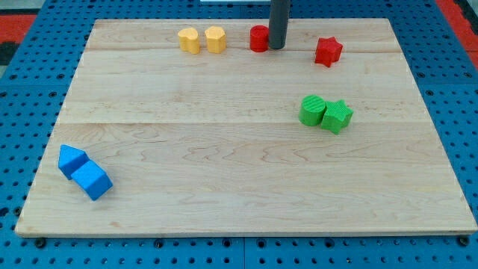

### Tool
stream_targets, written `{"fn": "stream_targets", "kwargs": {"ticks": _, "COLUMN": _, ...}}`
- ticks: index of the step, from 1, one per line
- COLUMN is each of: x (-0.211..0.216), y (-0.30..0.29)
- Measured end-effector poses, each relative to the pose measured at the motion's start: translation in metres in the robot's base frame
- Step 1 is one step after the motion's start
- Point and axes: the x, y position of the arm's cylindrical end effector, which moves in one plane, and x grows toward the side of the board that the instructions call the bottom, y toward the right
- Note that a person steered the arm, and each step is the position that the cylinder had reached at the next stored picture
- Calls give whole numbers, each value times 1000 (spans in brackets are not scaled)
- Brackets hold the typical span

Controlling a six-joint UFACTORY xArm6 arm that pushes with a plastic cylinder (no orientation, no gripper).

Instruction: Move the red star bottom left of the red circle

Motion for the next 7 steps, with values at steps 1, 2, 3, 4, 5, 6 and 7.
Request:
{"fn": "stream_targets", "kwargs": {"ticks": 1, "x": -14, "y": 78}}
{"fn": "stream_targets", "kwargs": {"ticks": 2, "x": -7, "y": 135}}
{"fn": "stream_targets", "kwargs": {"ticks": 3, "x": 23, "y": 110}}
{"fn": "stream_targets", "kwargs": {"ticks": 4, "x": 49, "y": 71}}
{"fn": "stream_targets", "kwargs": {"ticks": 5, "x": 52, "y": 7}}
{"fn": "stream_targets", "kwargs": {"ticks": 6, "x": 52, "y": -33}}
{"fn": "stream_targets", "kwargs": {"ticks": 7, "x": 54, "y": -43}}
